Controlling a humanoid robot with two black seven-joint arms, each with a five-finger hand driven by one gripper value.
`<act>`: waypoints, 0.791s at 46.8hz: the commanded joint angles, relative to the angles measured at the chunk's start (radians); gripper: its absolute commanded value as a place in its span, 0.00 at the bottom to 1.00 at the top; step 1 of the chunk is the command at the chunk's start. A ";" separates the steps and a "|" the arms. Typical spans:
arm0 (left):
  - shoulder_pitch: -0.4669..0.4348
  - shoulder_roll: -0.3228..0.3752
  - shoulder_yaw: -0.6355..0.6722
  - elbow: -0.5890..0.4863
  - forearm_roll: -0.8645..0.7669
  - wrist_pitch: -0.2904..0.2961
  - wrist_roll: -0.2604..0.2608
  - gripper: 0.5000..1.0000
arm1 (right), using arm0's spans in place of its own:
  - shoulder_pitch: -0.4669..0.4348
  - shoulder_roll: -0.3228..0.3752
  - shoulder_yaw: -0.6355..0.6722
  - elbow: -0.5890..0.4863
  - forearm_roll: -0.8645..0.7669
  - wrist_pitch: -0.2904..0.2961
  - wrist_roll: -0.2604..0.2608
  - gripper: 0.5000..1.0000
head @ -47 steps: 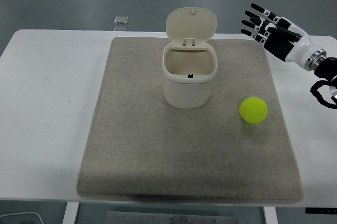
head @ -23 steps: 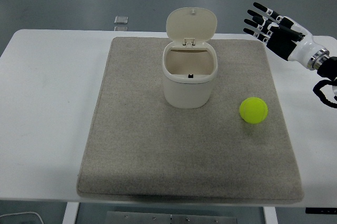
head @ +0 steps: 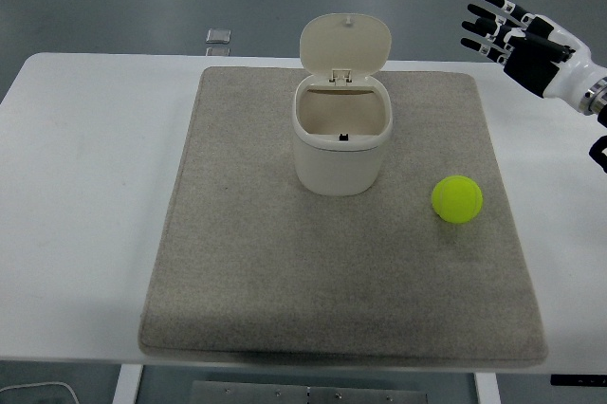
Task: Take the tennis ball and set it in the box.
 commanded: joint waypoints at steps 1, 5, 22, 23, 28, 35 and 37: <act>0.000 0.000 0.000 0.000 0.000 0.000 0.000 0.98 | 0.009 -0.005 0.000 0.001 -0.057 0.000 0.002 0.83; 0.000 0.000 0.000 0.000 0.000 0.000 0.000 0.98 | 0.009 -0.025 -0.001 0.003 -0.110 0.014 0.002 0.83; 0.000 0.000 0.000 0.000 0.000 0.000 0.000 0.98 | 0.007 -0.088 -0.001 0.013 -0.514 0.137 0.082 0.82; 0.000 0.000 0.000 0.000 0.000 0.000 0.000 0.98 | 0.007 -0.090 -0.001 0.022 -0.544 0.138 0.092 0.82; 0.000 0.000 0.000 0.000 0.000 0.000 0.000 0.98 | 0.007 -0.133 -0.006 0.090 -0.692 0.138 0.149 0.82; 0.000 0.000 0.000 0.000 0.000 0.000 0.000 0.98 | 0.004 -0.171 -0.023 0.177 -0.854 0.138 0.223 0.81; 0.000 0.000 0.000 0.000 0.000 0.000 0.000 0.98 | 0.006 -0.182 -0.041 0.193 -0.885 0.135 0.238 0.81</act>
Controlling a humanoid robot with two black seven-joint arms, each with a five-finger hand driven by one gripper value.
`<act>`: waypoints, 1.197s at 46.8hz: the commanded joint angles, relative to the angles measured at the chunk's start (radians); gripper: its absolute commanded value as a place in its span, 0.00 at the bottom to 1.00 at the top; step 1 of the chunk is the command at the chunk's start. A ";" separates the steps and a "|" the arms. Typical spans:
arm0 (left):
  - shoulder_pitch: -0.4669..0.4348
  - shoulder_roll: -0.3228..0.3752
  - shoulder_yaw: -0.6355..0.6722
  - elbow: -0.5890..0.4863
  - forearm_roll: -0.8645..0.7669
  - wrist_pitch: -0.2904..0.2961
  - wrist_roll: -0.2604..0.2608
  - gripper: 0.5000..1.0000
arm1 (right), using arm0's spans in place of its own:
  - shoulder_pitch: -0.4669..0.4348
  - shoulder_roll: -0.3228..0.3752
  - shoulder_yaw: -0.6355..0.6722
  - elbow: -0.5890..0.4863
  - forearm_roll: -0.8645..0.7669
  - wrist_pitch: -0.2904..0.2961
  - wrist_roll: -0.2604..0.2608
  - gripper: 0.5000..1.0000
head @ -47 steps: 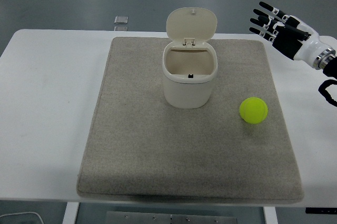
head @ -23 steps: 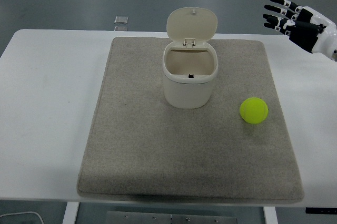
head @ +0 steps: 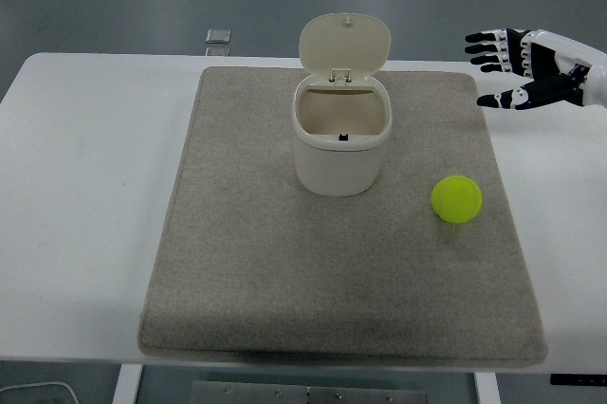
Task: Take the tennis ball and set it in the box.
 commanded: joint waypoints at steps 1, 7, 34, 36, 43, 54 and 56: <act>0.000 0.000 0.000 0.000 0.000 0.000 0.000 0.98 | 0.001 -0.021 -0.036 0.033 -0.064 -0.003 0.031 0.81; 0.000 0.000 0.000 0.000 0.000 0.000 0.000 0.98 | 0.001 -0.051 -0.111 0.073 -0.132 -0.019 0.083 0.81; 0.000 0.000 0.000 0.000 0.000 0.000 0.000 0.98 | 0.002 -0.112 -0.301 0.211 -0.432 -0.194 0.163 0.80; 0.000 0.000 0.000 0.000 0.000 0.000 0.000 0.98 | -0.001 -0.112 -0.301 0.211 -0.448 -0.198 0.163 0.80; 0.000 0.000 0.000 0.000 0.000 0.000 0.000 0.98 | -0.001 -0.101 -0.332 0.209 -0.458 -0.253 0.161 0.80; 0.000 0.000 0.000 0.000 0.000 0.000 0.000 0.98 | -0.002 -0.098 -0.389 0.200 -0.457 -0.327 0.158 0.80; 0.000 0.000 0.000 0.000 0.000 0.000 0.000 0.98 | -0.002 -0.098 -0.389 0.195 -0.459 -0.327 0.158 0.79</act>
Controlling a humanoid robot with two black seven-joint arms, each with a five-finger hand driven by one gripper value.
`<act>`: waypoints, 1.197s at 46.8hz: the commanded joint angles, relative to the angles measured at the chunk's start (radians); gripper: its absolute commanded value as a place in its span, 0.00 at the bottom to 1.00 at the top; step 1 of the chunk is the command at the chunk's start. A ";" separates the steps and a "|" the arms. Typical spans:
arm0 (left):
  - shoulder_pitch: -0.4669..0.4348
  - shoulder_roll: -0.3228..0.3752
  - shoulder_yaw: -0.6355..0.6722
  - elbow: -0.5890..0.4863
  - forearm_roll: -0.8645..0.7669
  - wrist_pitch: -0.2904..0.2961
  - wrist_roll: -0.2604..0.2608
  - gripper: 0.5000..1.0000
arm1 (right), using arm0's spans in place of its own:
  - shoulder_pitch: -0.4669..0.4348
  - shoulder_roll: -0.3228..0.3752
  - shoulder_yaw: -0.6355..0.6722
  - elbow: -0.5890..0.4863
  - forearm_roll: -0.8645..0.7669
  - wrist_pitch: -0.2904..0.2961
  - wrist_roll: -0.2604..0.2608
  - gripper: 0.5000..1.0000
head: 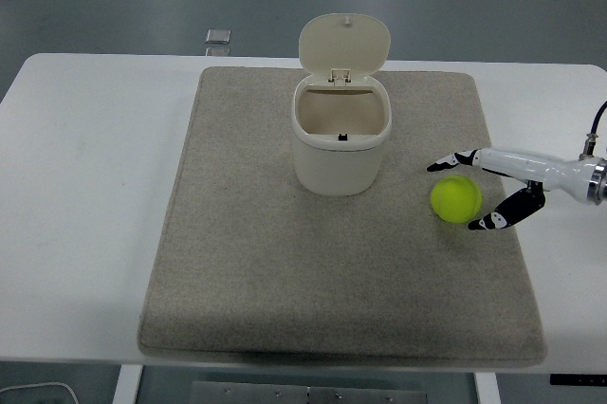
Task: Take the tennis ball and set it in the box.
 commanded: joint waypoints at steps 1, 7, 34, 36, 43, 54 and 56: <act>0.000 0.000 0.000 0.000 0.000 0.000 0.000 0.98 | -0.002 0.000 -0.001 -0.009 0.000 -0.001 -0.002 0.79; 0.000 0.000 0.000 0.000 0.000 0.000 0.000 0.98 | -0.001 0.000 -0.001 -0.015 0.000 -0.003 -0.003 0.74; 0.000 0.000 0.000 0.000 0.000 0.000 0.000 0.98 | -0.001 0.029 0.001 -0.012 0.011 0.012 -0.002 0.47; 0.000 0.000 0.000 0.000 0.000 0.000 0.000 0.98 | -0.001 0.029 0.001 -0.012 0.012 0.016 0.001 0.38; 0.000 0.000 0.000 0.000 0.000 0.000 0.000 0.98 | 0.001 0.028 0.004 -0.012 0.015 0.043 0.009 0.12; 0.000 0.000 0.000 0.000 0.000 0.000 0.000 0.98 | 0.009 0.016 0.022 -0.010 0.055 0.074 0.044 0.00; 0.000 0.000 0.000 0.000 0.000 0.000 0.000 0.98 | 0.021 0.011 0.022 -0.007 0.090 0.083 0.056 0.00</act>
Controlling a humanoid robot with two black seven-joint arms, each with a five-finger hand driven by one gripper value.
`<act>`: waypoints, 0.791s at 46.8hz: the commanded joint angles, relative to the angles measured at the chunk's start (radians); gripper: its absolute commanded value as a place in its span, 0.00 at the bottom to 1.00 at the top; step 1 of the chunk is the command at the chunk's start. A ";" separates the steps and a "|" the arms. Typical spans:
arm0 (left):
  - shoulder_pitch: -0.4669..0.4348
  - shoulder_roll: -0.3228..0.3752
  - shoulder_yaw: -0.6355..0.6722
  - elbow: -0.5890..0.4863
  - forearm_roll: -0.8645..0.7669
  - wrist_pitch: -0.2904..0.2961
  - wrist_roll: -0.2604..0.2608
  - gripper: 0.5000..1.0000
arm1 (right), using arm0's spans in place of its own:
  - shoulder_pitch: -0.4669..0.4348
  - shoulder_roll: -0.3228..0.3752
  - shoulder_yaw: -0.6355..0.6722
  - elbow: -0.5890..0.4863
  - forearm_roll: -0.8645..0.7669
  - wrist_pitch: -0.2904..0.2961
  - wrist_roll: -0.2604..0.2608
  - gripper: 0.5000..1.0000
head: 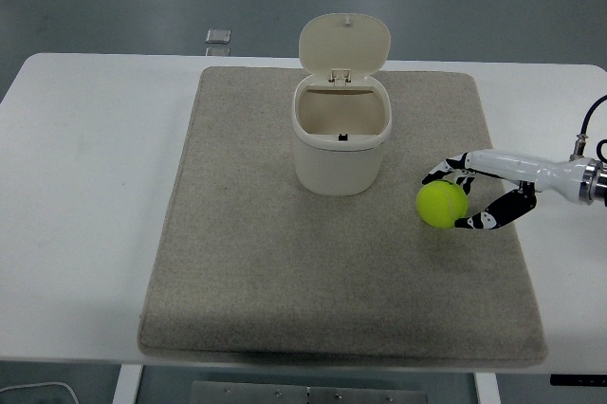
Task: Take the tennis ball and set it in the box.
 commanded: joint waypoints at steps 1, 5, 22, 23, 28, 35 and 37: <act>0.000 0.000 0.000 0.000 0.000 0.000 0.000 0.98 | 0.024 -0.012 0.001 0.006 0.068 0.021 0.022 0.00; 0.001 0.000 0.000 0.000 0.000 0.000 0.000 0.98 | 0.064 -0.055 0.001 0.014 0.141 0.072 0.025 0.00; 0.000 0.000 0.000 0.000 0.000 0.000 0.000 0.98 | 0.204 -0.073 0.061 0.021 0.324 0.199 0.042 0.00; 0.000 0.000 0.000 0.000 0.000 0.000 0.000 0.98 | 0.207 -0.070 0.061 0.021 0.324 0.198 0.042 0.00; 0.000 0.000 0.000 0.000 0.000 0.000 0.000 0.98 | 0.219 -0.011 0.059 0.020 0.322 0.198 0.036 0.00; 0.000 0.000 0.000 0.000 0.000 0.000 0.000 0.98 | 0.240 0.060 0.058 0.017 0.316 0.180 0.024 0.00; 0.000 0.000 0.000 0.000 0.000 0.000 0.000 0.98 | 0.243 0.080 0.059 0.012 0.316 0.172 0.010 0.00</act>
